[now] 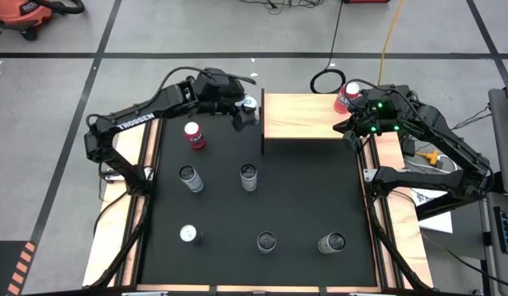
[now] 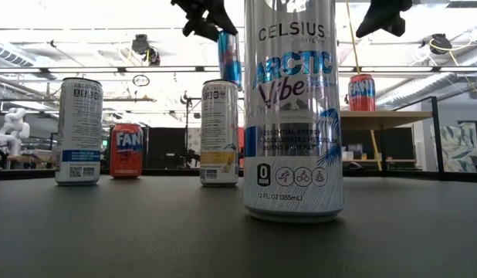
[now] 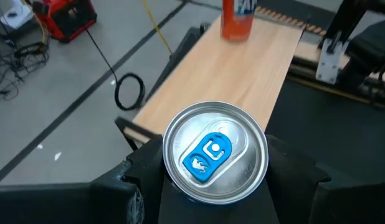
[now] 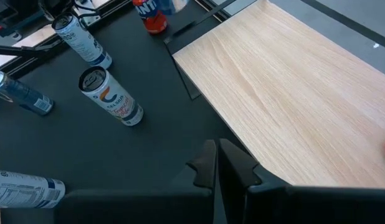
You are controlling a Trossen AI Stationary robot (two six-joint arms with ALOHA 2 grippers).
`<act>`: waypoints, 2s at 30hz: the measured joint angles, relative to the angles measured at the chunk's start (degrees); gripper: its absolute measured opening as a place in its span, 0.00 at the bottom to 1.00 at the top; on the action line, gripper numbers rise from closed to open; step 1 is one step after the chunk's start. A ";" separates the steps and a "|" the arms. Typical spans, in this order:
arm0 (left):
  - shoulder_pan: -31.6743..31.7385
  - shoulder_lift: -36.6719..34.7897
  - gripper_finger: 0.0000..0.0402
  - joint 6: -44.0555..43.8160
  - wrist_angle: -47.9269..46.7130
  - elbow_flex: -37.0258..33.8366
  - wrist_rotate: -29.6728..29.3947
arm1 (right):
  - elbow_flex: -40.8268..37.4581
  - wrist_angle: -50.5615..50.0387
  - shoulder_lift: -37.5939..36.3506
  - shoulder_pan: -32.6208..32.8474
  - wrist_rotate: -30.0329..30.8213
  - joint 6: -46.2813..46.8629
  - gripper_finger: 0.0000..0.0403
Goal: Place canned beverage on shelf
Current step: Put the top blue soda can on the shelf
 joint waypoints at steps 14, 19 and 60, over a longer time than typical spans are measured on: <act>0.00 0.11 0.53 -0.31 0.10 4.77 0.33 | 0.00 0.07 0.00 -0.02 0.01 0.02 0.00; 0.00 0.34 0.53 -0.31 3.76 4.80 0.38 | 0.00 0.09 0.00 -0.02 0.01 -0.01 0.00; 0.48 24.06 0.53 1.51 1.49 24.53 5.16 | -0.02 0.20 0.01 -0.02 0.03 -0.40 0.00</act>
